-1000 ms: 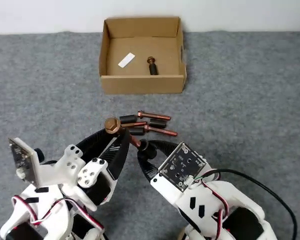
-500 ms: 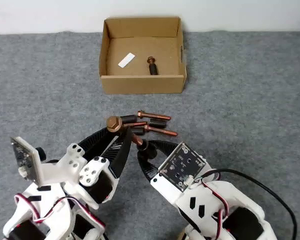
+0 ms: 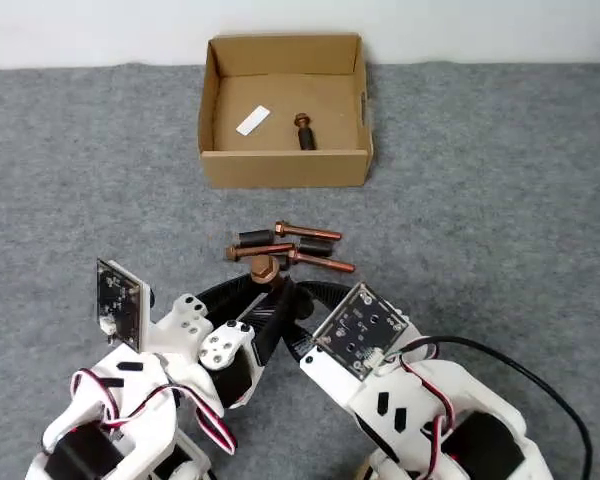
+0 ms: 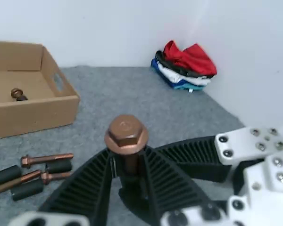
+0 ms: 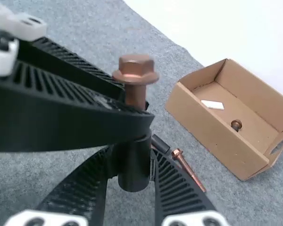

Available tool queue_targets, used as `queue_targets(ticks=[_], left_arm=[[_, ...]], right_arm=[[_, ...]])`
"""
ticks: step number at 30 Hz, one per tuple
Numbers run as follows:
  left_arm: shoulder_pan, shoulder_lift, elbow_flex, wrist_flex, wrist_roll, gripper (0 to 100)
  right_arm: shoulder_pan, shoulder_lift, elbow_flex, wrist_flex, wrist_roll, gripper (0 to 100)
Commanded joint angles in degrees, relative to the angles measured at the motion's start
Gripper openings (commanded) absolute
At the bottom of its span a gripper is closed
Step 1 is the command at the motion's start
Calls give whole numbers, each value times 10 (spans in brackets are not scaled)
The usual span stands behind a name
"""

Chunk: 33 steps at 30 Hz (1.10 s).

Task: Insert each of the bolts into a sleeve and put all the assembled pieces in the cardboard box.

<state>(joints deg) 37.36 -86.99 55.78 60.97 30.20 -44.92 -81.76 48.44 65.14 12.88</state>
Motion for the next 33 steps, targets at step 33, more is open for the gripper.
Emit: queue_targets(ticks=[33], left_arm=[[-182, -3, -103, 78, -120, 4]], right_arm=[[147, 34, -17, 0, -105, 8]])
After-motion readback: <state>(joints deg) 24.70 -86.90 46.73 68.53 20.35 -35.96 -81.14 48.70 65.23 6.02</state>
